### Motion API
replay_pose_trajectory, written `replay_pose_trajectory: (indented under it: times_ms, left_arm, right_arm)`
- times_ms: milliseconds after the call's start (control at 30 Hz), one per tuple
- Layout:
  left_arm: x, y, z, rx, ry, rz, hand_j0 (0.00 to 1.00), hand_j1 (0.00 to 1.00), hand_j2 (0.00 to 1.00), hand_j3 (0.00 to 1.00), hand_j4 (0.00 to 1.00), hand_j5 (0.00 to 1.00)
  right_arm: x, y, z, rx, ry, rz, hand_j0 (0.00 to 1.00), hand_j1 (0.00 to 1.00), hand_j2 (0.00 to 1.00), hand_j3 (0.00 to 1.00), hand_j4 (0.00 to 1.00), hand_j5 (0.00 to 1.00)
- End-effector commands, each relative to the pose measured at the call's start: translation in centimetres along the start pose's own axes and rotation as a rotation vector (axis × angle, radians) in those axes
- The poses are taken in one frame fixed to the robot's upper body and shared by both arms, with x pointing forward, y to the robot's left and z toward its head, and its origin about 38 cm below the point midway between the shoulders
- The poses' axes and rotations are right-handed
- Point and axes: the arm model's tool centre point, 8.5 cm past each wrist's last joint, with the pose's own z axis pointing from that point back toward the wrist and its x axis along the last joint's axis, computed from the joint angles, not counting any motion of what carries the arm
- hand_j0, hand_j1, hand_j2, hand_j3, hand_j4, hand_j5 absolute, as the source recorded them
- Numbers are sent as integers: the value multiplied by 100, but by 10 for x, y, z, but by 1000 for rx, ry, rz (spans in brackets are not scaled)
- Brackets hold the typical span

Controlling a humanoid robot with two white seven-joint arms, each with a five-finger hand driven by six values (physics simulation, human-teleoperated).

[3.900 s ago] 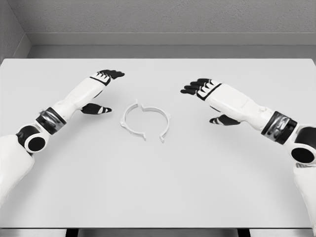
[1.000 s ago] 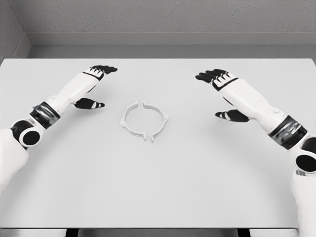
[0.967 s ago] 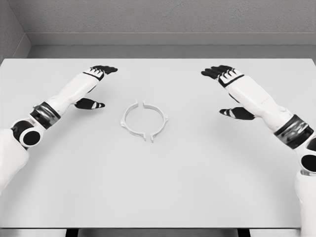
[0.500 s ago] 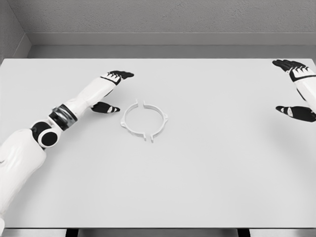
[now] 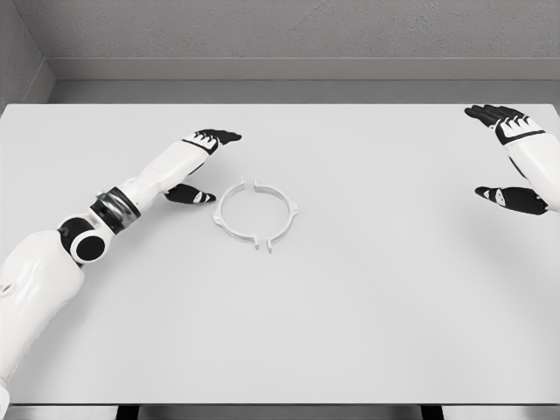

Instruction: Assemble PVC drainage pipe clamps

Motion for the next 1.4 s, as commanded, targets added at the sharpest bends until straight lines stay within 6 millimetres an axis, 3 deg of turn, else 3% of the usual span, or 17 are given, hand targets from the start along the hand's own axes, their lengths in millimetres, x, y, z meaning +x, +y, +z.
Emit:
replay_pose_trajectory:
  times_ms: [0, 1367]
  left_arm:
    - [1, 1, -1, 7, -3, 5, 100, 100, 100, 100, 100, 100]
    - [16, -8, -10, 5, -42, 22, 100, 100, 100, 100, 100, 100]
  right_arm:
    - [1, -1, 0, -6, -2, -4, 100, 100, 100, 100, 100, 100]
    - [2, 0, -1, -7, -5, -6, 100, 100, 100, 100, 100, 100]
